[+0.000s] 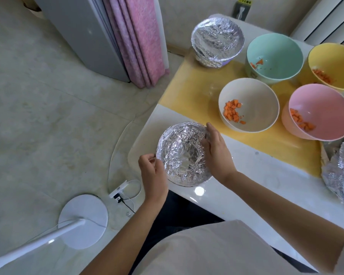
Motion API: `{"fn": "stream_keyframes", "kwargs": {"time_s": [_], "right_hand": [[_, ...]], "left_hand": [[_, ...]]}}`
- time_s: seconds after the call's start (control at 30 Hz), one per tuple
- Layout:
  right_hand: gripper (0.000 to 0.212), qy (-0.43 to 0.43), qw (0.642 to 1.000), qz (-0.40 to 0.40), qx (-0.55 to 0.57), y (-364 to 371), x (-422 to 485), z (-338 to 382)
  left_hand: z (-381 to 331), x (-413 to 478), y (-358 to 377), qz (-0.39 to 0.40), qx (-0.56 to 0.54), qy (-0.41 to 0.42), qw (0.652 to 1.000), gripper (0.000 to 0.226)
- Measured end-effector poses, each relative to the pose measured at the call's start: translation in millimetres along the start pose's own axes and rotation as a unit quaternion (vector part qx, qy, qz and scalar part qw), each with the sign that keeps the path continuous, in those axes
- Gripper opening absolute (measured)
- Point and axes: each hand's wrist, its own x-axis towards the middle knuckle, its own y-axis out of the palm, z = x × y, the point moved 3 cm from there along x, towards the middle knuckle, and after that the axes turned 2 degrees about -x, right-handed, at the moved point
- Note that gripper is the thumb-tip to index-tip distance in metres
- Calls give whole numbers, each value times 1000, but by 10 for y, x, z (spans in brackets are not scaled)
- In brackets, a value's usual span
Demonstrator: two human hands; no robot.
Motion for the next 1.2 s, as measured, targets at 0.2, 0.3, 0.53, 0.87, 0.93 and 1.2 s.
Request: {"fn": "stream_keyframes", "kwargs": {"time_s": [0.2, 0.3, 0.53, 0.87, 0.93, 1.2], "right_hand": [[42, 73, 995, -34, 54, -13, 9, -95], [41, 82, 995, -36, 47, 5, 12, -102], [30, 129, 985, -90, 68, 56, 39, -141], [27, 103, 987, -123, 31, 60, 30, -126], [28, 103, 987, -123, 31, 57, 28, -111], [40, 111, 989, -93, -29, 102, 12, -150]], "left_hand": [[-325, 354, 140, 92, 37, 74, 992, 34], [-349, 492, 249, 121, 80, 119, 982, 33], [-298, 558, 249, 93, 86, 163, 979, 31], [-260, 585, 262, 63, 103, 187, 975, 32], [-253, 587, 269, 69, 104, 184, 975, 33], [-240, 660, 246, 162, 161, 186, 956, 39]]}}
